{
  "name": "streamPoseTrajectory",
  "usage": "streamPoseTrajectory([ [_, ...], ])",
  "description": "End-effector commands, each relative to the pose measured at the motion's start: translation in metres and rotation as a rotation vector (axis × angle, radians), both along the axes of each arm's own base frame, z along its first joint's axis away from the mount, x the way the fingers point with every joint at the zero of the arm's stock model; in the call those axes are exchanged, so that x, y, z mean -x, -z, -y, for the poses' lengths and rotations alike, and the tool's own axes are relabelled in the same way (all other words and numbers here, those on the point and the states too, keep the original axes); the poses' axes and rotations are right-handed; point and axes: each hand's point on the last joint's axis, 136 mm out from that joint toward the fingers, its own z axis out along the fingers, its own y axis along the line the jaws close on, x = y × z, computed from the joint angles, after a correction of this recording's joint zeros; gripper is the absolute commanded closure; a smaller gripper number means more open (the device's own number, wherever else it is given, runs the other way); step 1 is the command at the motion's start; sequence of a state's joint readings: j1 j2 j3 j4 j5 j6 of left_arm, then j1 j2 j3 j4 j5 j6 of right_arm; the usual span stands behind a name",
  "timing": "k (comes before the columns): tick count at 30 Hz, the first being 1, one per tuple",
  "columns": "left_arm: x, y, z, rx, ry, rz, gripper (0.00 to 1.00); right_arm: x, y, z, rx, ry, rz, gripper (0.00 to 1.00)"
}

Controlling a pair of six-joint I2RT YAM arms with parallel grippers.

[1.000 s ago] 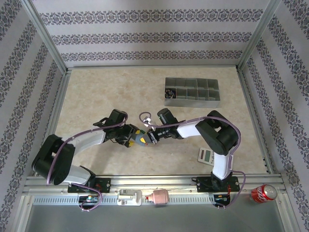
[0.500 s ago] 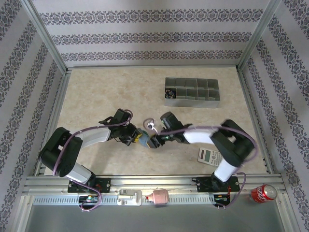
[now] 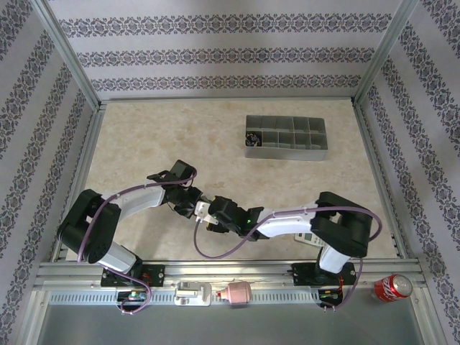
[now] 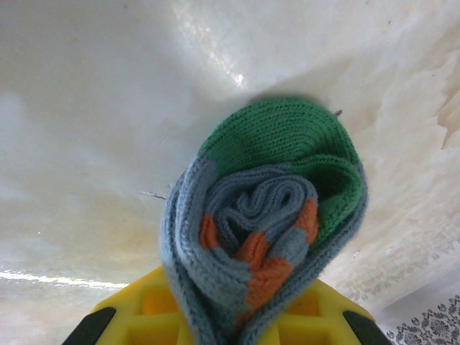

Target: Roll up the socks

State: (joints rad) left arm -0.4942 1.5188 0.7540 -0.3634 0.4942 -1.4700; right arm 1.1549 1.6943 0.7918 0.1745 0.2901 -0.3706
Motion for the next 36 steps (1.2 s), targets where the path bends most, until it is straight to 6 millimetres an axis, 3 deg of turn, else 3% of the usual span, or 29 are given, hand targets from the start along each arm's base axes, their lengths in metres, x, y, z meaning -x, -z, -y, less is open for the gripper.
streamPoseTrajectory([
  [1,0.046,0.031,-0.035,-0.157,-0.006,-0.211,1.0,-0.021,-0.005,-0.007,0.07,0.016,0.121,0.33],
  [3,0.043,0.03,-0.035,-0.145,-0.007,-0.201,1.0,-0.023,0.009,-0.004,0.13,0.026,0.103,0.36],
  [5,0.038,0.027,-0.035,-0.131,-0.012,-0.179,0.99,-0.021,0.026,0.002,0.181,0.032,0.068,0.5],
  [7,0.027,0.021,-0.032,-0.099,-0.018,-0.131,0.81,-0.017,0.044,0.014,0.208,0.064,0.004,0.74],
  [10,0.014,0.01,-0.029,-0.054,-0.037,-0.065,0.62,-0.007,0.064,0.032,0.211,0.107,-0.141,0.91],
  [13,0.0,0.005,-0.024,0.005,-0.071,0.006,0.45,0.006,0.074,0.042,0.184,0.118,-0.269,1.0],
  [16,-0.019,0.001,-0.013,0.09,-0.093,0.088,0.32,0.014,0.078,0.044,0.141,0.121,-0.367,1.0],
  [19,-0.032,0.001,-0.006,0.124,-0.087,0.139,0.27,0.018,0.079,0.042,0.066,0.141,-0.493,1.0],
  [36,-0.054,0.002,0.002,0.143,-0.035,0.26,0.31,0.007,0.065,0.044,-0.314,0.265,-1.054,1.0],
])
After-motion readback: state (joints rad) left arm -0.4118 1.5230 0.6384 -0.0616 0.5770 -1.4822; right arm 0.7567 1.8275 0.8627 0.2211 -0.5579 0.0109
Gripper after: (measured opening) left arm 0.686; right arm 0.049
